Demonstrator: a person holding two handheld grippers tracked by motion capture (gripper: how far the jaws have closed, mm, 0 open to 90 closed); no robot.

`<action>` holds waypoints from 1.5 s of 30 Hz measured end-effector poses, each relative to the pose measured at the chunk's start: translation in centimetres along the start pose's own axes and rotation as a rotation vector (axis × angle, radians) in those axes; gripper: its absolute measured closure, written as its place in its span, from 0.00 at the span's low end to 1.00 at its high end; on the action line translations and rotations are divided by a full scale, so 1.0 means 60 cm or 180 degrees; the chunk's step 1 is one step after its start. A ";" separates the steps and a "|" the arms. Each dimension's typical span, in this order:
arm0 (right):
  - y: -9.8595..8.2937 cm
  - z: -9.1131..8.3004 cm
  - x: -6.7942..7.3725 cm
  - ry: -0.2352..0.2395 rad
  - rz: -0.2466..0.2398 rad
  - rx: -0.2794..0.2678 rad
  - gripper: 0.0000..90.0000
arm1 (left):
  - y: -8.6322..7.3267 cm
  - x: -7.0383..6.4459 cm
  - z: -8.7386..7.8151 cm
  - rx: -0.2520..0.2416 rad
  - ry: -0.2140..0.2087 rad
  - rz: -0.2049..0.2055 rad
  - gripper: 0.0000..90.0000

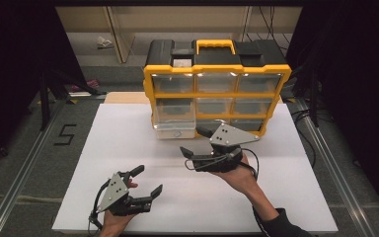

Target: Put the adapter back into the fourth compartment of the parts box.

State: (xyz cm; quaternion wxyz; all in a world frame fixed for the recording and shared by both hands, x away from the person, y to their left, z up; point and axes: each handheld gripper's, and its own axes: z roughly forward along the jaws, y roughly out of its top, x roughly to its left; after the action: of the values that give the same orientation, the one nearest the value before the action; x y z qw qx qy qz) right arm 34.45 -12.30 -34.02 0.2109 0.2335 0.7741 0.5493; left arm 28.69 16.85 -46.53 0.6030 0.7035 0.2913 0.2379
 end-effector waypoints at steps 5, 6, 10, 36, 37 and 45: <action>-0.009 0.000 0.005 0.0006 -0.0033 0.0028 0.31 | 0.001 -0.001 -0.001 -0.0007 -0.0005 0.0005 0.17; -0.013 0.001 0.005 0.0004 -0.0025 0.0041 0.31 | 0.001 -0.002 -0.001 -0.0005 -0.0007 0.0003 0.17; -0.019 0.003 0.008 0.0016 -0.0015 0.0035 0.31 | 0.001 -0.002 -0.001 -0.0001 -0.0017 0.0013 0.17; -0.046 -0.010 0.017 0.0045 0.0027 0.0034 0.31 | 0.001 -0.003 -0.001 0.0007 -0.0016 0.0013 0.17; -0.048 -0.011 0.017 0.0055 0.0040 0.0042 0.30 | 0.001 -0.003 -0.001 0.0009 -0.0017 0.0014 0.17; -0.059 -0.014 0.015 0.0048 0.0096 0.0055 0.28 | 0.001 -0.003 -0.001 0.0008 -0.0017 0.0015 0.17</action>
State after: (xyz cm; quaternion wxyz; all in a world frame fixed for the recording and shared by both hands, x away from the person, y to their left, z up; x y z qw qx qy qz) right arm 32.77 -13.43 -37.20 0.1947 0.2428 0.7768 0.5474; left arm 28.54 16.78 -46.47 0.6023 0.7056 0.2884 0.2371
